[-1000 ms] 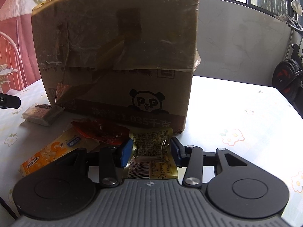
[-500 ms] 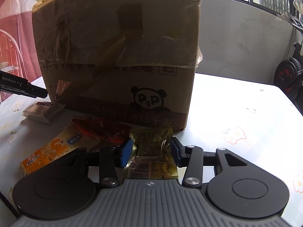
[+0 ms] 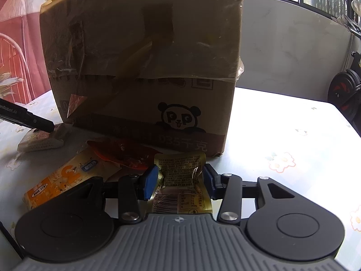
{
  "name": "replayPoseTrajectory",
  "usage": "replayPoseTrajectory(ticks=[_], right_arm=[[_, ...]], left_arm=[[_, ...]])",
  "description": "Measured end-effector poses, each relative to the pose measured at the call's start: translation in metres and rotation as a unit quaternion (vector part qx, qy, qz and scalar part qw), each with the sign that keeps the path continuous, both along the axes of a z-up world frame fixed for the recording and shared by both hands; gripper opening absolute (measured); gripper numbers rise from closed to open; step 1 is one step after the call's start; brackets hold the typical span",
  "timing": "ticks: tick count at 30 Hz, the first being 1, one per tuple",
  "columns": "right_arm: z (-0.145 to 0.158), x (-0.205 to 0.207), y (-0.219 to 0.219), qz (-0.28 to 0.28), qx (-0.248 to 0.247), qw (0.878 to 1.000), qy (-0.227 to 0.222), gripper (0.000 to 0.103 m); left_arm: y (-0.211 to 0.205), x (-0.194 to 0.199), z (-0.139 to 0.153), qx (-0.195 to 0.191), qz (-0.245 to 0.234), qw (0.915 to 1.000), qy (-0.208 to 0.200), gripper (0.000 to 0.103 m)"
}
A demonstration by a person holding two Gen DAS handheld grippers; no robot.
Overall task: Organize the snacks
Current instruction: 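Grasp the clear cracker packet with the left gripper while the right gripper holds the gold packet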
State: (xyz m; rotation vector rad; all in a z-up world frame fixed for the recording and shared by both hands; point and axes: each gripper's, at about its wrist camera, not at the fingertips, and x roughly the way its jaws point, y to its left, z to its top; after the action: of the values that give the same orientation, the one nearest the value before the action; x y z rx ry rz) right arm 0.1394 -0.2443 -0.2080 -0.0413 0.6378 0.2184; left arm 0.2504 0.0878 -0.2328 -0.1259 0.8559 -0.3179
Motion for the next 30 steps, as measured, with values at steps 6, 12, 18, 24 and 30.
replayPoseTrajectory(ticks=[6, 12, 18, 24, 30], right_arm=[[0.000, -0.002, 0.001, 0.001, 0.002, 1.000, -0.001, 0.046], [-0.001, -0.002, 0.001, 0.001, 0.002, 1.000, 0.000, 0.046], [0.000, -0.003, 0.002, 0.000, 0.005, 1.000, 0.001, 0.046], [0.000, -0.004, 0.005, 0.004, 0.007, 1.000, 0.000, 0.046], [0.001, -0.005, 0.005, 0.004, 0.012, 1.000, -0.002, 0.046]], left_arm=[[-0.012, -0.019, -0.001, 0.001, -0.016, 0.9999, -0.004, 0.066], [-0.043, -0.023, -0.007, 0.073, -0.039, 0.9965, -0.018, 0.066], [-0.060, -0.036, -0.011, 0.118, -0.040, 0.9913, -0.043, 0.054], [-0.055, -0.052, -0.007, 0.087, -0.007, 0.9955, -0.038, 0.051], [-0.047, -0.066, 0.008, 0.052, 0.011, 0.9970, -0.056, 0.050]])
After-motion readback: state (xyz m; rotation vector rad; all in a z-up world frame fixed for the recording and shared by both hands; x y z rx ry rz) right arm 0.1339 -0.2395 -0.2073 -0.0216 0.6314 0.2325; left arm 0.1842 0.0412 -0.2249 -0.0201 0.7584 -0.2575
